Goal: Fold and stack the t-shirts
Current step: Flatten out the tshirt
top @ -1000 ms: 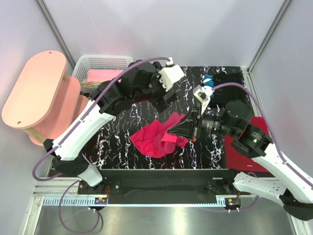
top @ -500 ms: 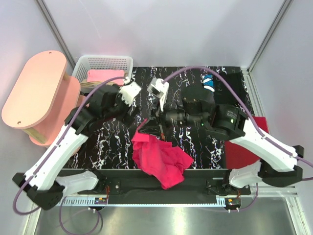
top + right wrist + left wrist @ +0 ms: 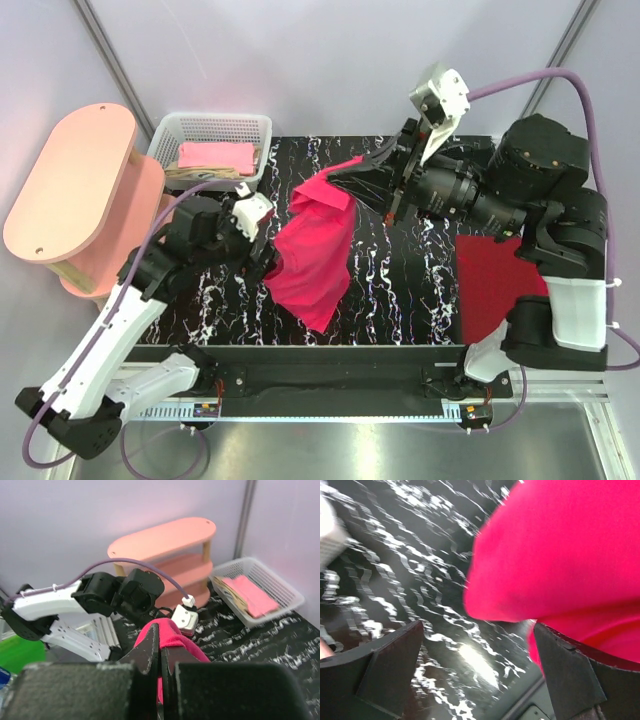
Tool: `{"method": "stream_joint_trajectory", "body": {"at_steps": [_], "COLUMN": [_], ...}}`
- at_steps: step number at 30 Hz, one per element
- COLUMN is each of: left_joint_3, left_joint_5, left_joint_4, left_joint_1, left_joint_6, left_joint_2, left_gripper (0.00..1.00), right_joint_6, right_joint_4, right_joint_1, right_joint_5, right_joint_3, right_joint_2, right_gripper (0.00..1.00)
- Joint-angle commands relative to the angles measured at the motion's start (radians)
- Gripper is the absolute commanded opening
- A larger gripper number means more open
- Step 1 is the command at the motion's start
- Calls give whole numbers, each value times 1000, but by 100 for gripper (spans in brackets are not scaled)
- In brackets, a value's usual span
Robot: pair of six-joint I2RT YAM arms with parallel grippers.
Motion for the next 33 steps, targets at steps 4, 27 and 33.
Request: {"method": "stream_joint_trajectory", "body": {"at_steps": [4, 27, 33], "left_joint_3": [-74, 41, 97], "left_joint_5": [133, 33, 18], "left_joint_4": [80, 13, 27], "left_joint_1": [0, -325, -321], "left_joint_6": [-21, -1, 4], "left_joint_2": [112, 860, 888], "left_gripper": [99, 93, 16], "right_joint_6": [-24, 64, 71], "right_joint_4": [30, 74, 87], "right_joint_1": [7, 5, 7], "right_joint_5": [113, 169, 162], "right_joint_3": [-186, -444, -500], "right_joint_2": [-77, -279, -316], "right_gripper": [0, 0, 0]}}
